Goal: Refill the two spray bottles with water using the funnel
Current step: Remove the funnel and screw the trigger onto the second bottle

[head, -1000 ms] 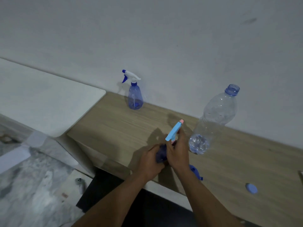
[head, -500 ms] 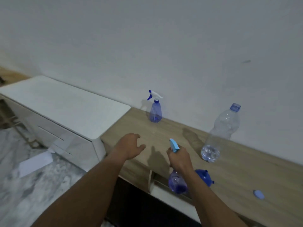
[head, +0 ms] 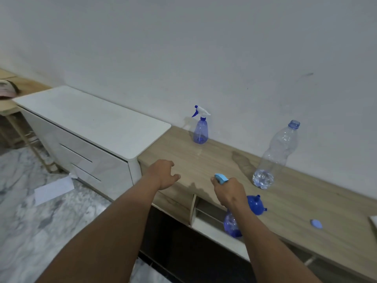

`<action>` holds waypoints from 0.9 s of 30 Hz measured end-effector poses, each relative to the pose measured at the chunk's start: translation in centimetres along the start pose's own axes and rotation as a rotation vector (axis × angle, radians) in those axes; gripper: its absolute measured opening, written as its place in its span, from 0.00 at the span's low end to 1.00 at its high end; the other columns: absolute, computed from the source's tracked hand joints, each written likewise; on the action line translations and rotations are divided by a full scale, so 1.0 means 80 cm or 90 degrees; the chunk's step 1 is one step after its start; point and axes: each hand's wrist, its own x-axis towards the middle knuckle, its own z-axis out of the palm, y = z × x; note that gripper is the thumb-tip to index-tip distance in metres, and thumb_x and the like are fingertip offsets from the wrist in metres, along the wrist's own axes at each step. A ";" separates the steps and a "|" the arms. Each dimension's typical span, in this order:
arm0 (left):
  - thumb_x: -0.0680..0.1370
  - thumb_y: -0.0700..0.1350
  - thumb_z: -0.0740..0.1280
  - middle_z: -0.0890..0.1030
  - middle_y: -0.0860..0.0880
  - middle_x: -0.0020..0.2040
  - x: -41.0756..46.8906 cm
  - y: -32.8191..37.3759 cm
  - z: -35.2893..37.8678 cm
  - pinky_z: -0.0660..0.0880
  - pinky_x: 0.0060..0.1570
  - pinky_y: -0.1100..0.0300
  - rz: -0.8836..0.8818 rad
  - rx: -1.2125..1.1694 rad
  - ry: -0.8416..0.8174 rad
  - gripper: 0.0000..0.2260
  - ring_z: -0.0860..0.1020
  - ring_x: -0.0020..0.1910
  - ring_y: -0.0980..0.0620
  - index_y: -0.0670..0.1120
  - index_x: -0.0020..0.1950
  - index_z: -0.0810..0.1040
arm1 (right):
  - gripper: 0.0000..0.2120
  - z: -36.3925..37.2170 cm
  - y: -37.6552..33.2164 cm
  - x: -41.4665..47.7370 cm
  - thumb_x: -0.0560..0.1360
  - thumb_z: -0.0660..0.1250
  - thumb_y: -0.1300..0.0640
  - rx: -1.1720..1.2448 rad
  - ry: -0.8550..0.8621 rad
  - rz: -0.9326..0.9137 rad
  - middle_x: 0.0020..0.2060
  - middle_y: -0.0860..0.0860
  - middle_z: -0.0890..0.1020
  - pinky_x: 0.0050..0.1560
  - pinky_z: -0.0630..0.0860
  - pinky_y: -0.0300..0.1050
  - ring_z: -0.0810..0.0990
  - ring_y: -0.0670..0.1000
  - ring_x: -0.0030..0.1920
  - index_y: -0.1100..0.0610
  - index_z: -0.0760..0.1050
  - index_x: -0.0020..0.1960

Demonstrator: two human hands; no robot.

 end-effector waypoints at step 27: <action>0.69 0.47 0.77 0.78 0.48 0.64 0.042 0.096 0.001 0.76 0.57 0.60 0.078 -0.223 -0.074 0.32 0.78 0.57 0.52 0.48 0.72 0.73 | 0.05 -0.068 -0.075 0.034 0.78 0.67 0.50 0.219 0.073 -0.218 0.34 0.52 0.82 0.36 0.74 0.47 0.79 0.52 0.34 0.50 0.79 0.45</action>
